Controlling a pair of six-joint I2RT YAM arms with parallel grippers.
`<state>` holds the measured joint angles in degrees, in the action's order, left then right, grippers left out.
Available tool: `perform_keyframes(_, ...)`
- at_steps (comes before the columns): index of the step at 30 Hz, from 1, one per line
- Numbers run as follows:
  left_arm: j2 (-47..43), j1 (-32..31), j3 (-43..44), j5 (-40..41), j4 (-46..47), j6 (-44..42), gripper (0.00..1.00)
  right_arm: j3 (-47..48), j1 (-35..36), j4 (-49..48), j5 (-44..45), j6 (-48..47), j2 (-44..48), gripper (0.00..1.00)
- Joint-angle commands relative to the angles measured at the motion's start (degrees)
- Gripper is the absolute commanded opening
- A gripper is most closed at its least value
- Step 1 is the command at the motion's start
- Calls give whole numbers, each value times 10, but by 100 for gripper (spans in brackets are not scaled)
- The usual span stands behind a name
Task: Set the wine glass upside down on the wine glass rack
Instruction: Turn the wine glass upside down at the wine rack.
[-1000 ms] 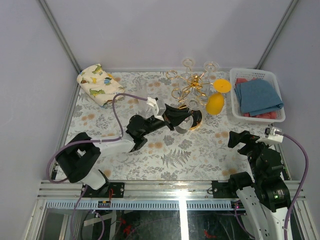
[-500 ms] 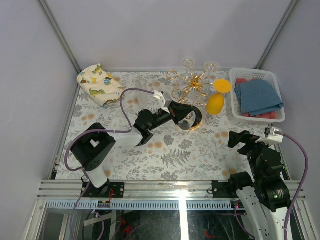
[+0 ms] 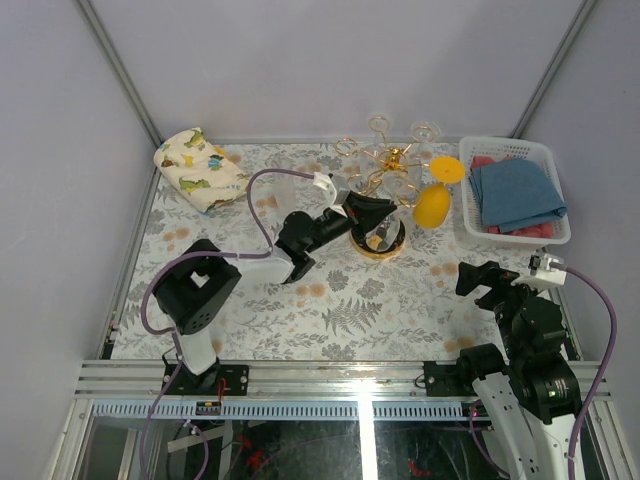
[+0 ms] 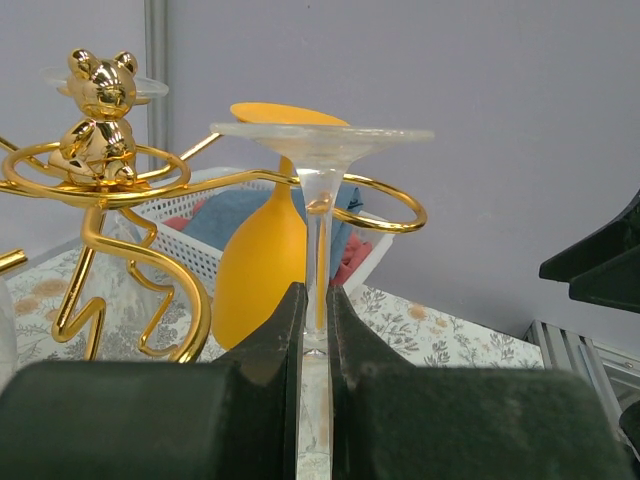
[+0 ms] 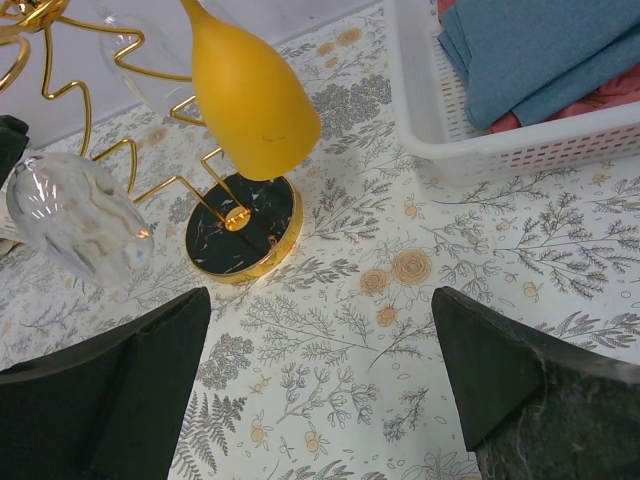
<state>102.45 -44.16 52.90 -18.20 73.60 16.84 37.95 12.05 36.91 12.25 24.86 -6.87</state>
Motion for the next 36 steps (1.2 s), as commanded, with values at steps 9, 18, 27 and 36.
perform_keyframes(9,23,6,46,5,37,13,0,0,2,-28,-17,-6,0,99)
perform_keyframes(18,17,-17,35,113,41,22,0,0,3,-27,-18,-6,-1,99)
perform_keyframes(27,26,-38,50,161,21,-16,0,0,3,-28,-19,-6,1,99)
perform_keyframes(36,40,-48,82,142,-13,-39,0,0,2,-27,-18,-6,3,99)
